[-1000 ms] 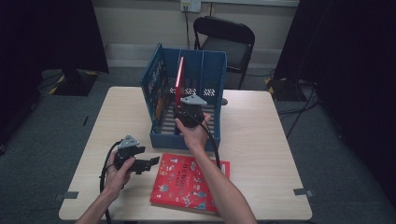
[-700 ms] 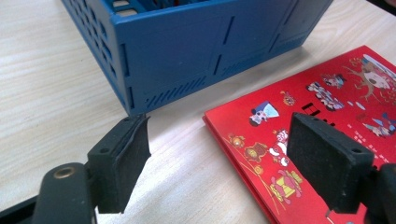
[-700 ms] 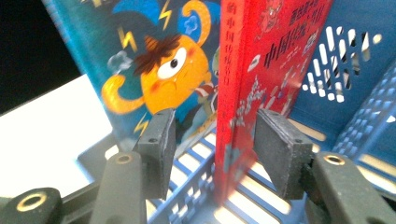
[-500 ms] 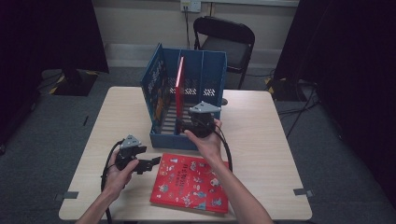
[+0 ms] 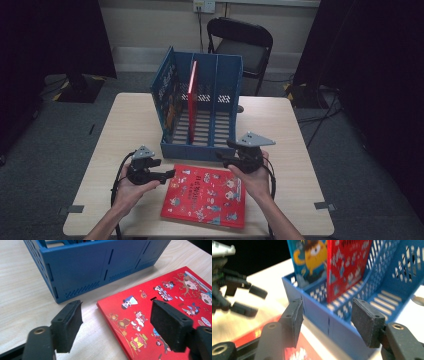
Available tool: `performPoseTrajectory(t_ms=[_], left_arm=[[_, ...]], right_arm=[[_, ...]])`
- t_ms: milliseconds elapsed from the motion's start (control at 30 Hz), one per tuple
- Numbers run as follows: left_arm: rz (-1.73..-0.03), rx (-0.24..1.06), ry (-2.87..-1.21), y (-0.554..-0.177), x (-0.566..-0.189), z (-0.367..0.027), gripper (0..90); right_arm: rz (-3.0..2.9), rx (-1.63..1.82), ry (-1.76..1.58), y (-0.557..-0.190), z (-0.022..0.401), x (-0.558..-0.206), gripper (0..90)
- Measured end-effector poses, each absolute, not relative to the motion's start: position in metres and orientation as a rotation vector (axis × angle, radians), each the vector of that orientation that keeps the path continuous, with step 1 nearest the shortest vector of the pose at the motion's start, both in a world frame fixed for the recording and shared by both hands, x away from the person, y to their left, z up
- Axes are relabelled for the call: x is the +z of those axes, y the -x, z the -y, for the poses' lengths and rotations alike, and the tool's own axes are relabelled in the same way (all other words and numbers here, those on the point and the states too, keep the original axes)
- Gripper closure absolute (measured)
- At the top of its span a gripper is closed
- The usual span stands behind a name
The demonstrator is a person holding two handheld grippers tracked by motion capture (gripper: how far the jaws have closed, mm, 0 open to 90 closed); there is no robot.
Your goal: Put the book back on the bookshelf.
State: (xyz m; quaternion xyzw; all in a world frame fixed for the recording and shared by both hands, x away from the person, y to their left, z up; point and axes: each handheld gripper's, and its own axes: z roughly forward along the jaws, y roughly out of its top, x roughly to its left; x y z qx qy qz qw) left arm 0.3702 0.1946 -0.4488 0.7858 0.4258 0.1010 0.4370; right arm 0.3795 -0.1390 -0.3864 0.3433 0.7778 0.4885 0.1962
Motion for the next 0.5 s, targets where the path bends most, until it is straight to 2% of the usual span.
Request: performPoseTrajectory(t_ms=[133, 300, 400, 500], left_arm=[[-1.074, 0.251, -1.937, -0.369, -0.450, -0.194, 26.8], [-1.030, 0.197, -1.969, -0.367, -0.456, -0.195, 39.7], [-1.041, 0.165, -1.993, -0.369, -0.464, -0.192, 39.5], [-1.023, 0.170, -2.027, -0.369, -0.467, -0.190, 44.1]], right_arm=[[-2.217, 1.309, -0.981, -0.369, 0.153, -0.402, 39.7], [-2.291, 1.237, -1.026, -0.362, 0.169, -0.428, 37.5], [-2.314, 1.204, -1.050, -0.359, 0.177, -0.442, 37.1], [-2.329, 1.185, -1.084, -0.359, 0.179, -0.453, 36.1]])
